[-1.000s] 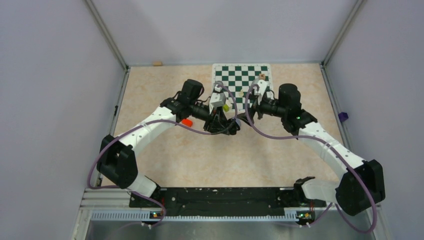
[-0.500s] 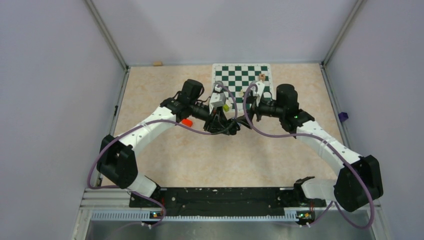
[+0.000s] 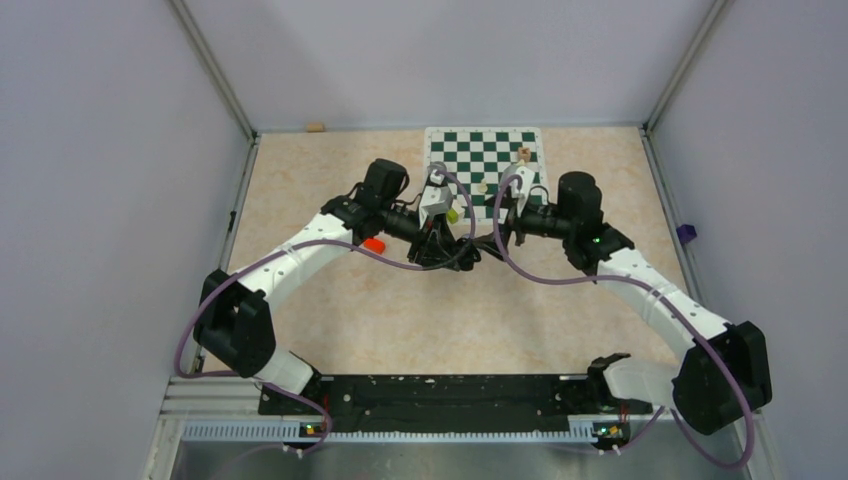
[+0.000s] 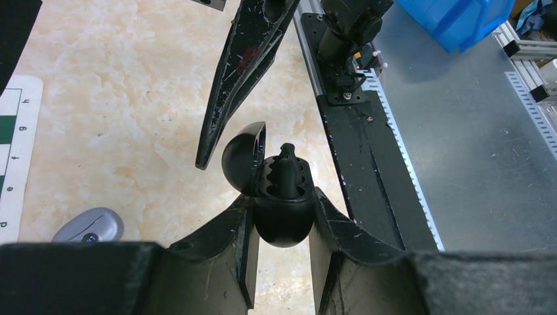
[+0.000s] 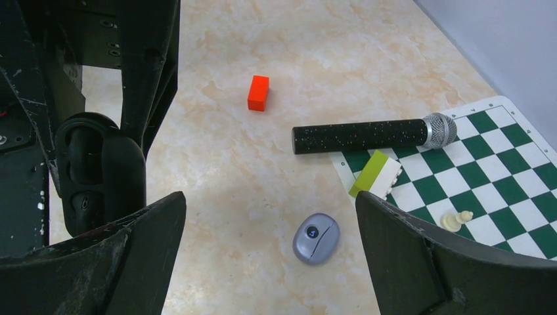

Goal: Insert the wireless bluetooth earbuds into the charging case
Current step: Close the charging case.

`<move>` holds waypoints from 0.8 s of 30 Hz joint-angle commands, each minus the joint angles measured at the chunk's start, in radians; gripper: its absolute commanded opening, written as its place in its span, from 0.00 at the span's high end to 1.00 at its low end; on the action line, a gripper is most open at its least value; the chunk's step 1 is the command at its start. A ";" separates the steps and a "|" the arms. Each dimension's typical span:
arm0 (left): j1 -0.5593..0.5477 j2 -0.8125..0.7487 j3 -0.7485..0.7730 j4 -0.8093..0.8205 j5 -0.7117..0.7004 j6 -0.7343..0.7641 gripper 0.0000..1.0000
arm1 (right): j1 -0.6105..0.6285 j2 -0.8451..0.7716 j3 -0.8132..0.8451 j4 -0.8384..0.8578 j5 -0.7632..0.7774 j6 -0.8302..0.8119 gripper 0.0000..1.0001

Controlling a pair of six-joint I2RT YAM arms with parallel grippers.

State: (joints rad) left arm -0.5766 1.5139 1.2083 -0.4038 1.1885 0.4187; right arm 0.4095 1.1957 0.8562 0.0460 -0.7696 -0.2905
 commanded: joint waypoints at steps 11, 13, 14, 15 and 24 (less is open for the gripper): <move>-0.003 -0.026 0.030 0.029 0.031 0.014 1.00 | 0.000 -0.069 -0.031 0.122 0.101 0.025 0.01; -0.003 -0.021 0.033 0.030 0.035 0.014 1.00 | 0.000 -0.080 -0.043 0.138 0.104 0.030 0.01; -0.004 -0.021 0.033 0.029 0.035 0.013 1.00 | 0.000 -0.085 -0.048 0.149 0.105 0.034 0.01; -0.004 -0.019 0.034 0.028 0.035 0.012 1.00 | 0.000 -0.092 -0.054 0.161 0.109 0.036 0.01; -0.003 -0.018 0.034 0.028 0.032 0.013 1.00 | -0.001 -0.086 -0.037 0.087 -0.092 -0.016 0.01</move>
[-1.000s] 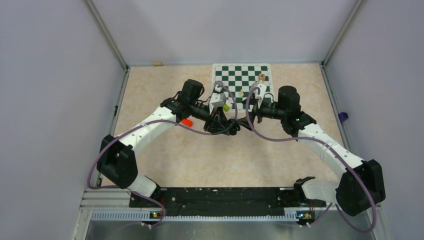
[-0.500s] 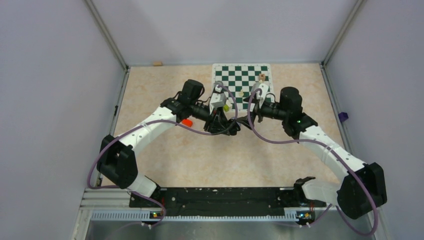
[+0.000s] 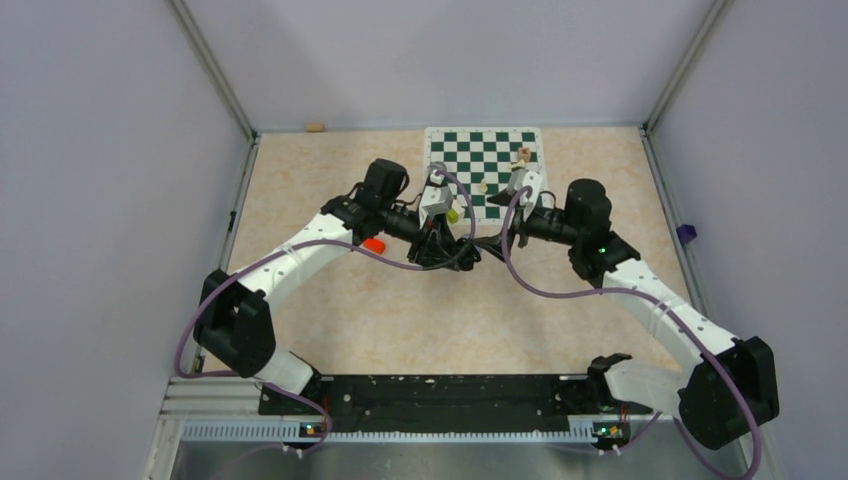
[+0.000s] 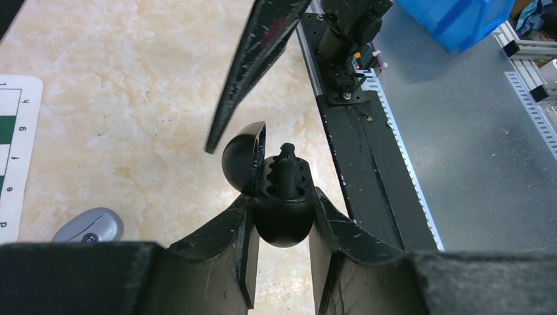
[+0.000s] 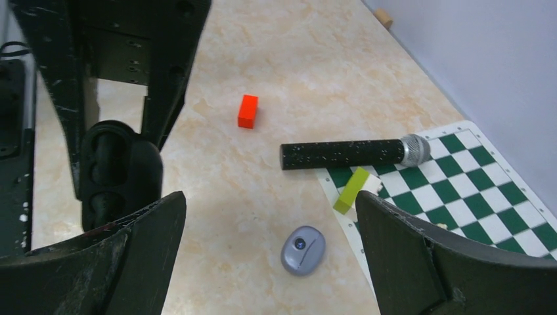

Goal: Insert the wireless bluetooth earbuds into the charging case
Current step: Close the charging case, then place the charging case at the center of the board.

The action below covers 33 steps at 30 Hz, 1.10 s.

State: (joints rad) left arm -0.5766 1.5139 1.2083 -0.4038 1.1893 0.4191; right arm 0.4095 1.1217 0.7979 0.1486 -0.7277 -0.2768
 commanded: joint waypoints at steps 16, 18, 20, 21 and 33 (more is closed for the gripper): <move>-0.004 -0.018 0.033 0.028 0.030 0.015 1.00 | -0.002 -0.031 0.013 -0.021 -0.210 -0.047 0.01; -0.004 -0.017 0.033 0.028 0.030 0.014 1.00 | -0.002 -0.036 0.010 -0.015 -0.206 -0.048 0.01; -0.005 -0.016 0.029 0.028 0.025 0.014 1.00 | -0.003 -0.039 0.008 -0.002 -0.153 -0.045 0.01; -0.006 -0.013 0.028 0.028 0.022 0.013 1.00 | -0.003 -0.041 0.008 0.013 -0.102 -0.031 0.01; -0.083 0.065 0.023 0.079 -0.130 -0.025 1.00 | -0.085 -0.078 -0.020 0.172 0.660 0.114 0.01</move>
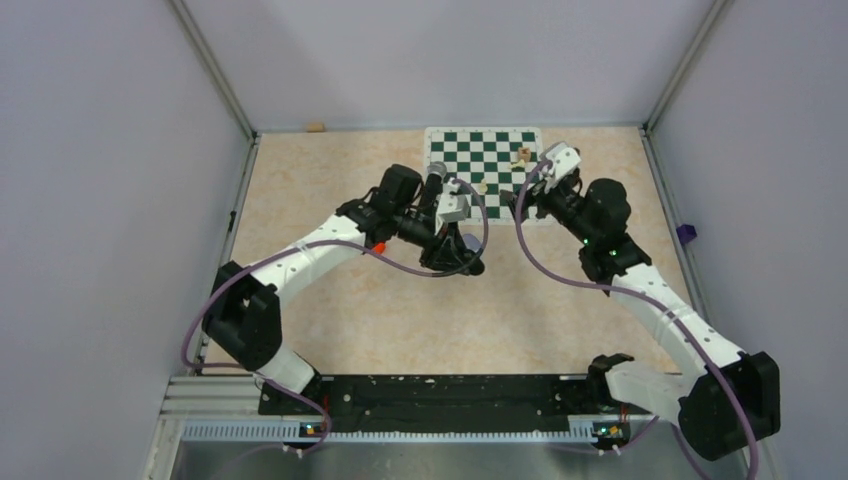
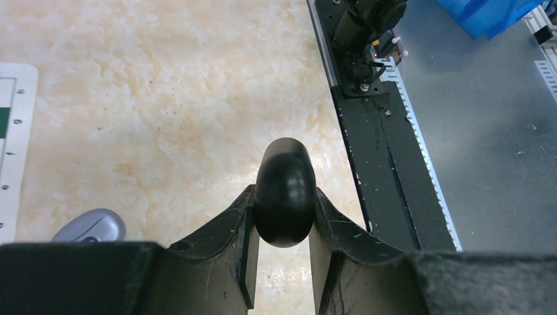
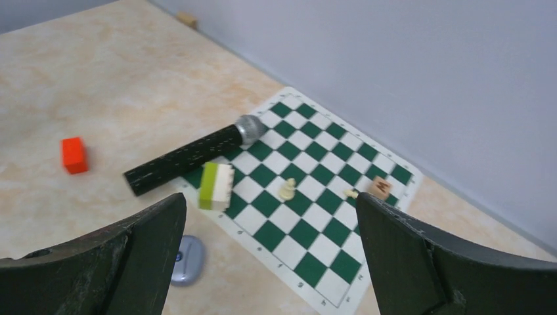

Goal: Insert the wireless bluetooth earbuds into the charging case
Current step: Place the charging case at the center of the board.

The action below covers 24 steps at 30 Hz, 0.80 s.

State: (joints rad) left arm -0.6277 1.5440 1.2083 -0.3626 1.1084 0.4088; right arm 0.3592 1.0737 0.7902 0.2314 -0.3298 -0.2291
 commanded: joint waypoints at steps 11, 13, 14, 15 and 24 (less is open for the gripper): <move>-0.098 0.237 0.158 -0.009 -0.217 -0.076 1.00 | -0.048 -0.057 -0.059 0.200 0.551 0.110 0.01; -0.099 0.281 0.199 -0.020 -0.238 -0.092 1.00 | -0.057 -0.067 -0.064 0.206 0.555 0.117 0.01; -0.102 0.303 0.220 -0.023 -0.253 -0.101 1.00 | -0.063 -0.070 -0.064 0.207 0.555 0.120 0.01; -0.105 0.324 0.243 -0.031 -0.275 -0.108 1.00 | -0.067 -0.073 -0.065 0.205 0.556 0.124 0.01; -0.128 0.473 0.410 -0.088 -0.461 -0.143 1.00 | -0.080 -0.060 -0.066 0.205 0.544 0.129 0.01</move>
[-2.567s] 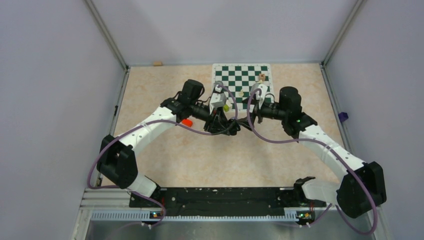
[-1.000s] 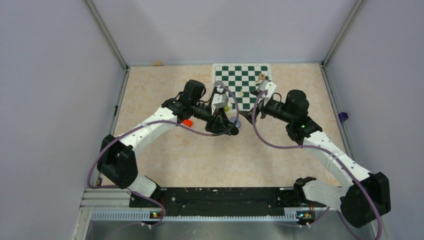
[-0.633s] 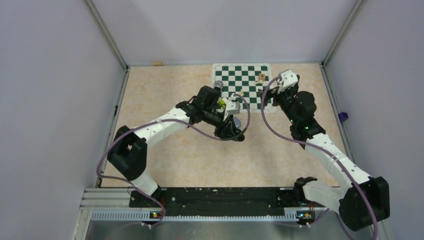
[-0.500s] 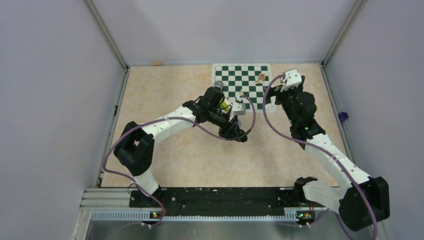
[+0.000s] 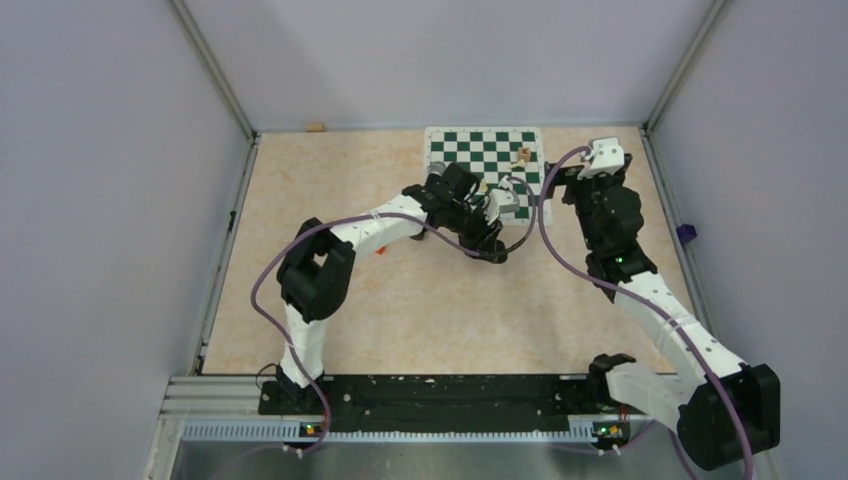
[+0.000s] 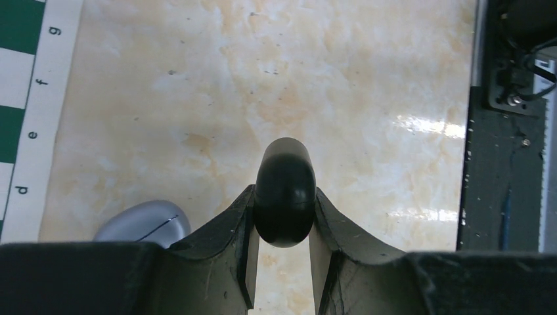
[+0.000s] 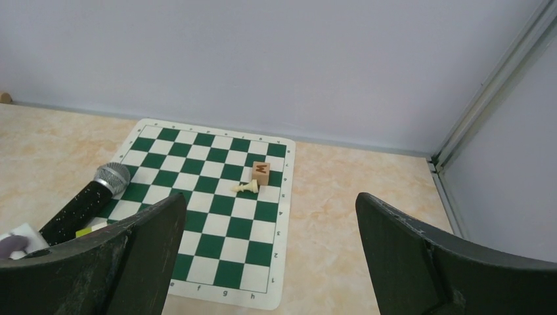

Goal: Insert the wireless bluetooth earbuds into the charging case
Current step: Place the charging case at the center of the board.

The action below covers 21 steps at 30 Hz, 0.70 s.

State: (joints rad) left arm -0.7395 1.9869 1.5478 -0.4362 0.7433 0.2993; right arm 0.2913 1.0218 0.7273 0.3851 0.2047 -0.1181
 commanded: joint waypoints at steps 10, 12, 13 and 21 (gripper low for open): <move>-0.058 0.190 0.245 -0.065 -0.126 -0.099 1.00 | -0.017 -0.002 -0.005 0.051 0.015 0.021 0.01; -0.059 0.229 0.282 -0.058 -0.145 -0.145 1.00 | -0.024 -0.004 -0.005 0.052 0.024 0.022 0.01; -0.059 0.247 0.302 -0.058 -0.158 -0.169 1.00 | -0.026 -0.005 -0.005 0.052 0.026 0.023 0.01; -0.058 0.342 0.367 -0.055 -0.108 -0.311 0.96 | -0.029 0.003 -0.009 0.057 0.017 0.025 0.01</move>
State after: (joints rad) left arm -0.7967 2.3104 1.8656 -0.4957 0.5842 0.0830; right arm 0.2726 1.0241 0.7261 0.3973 0.2222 -0.1070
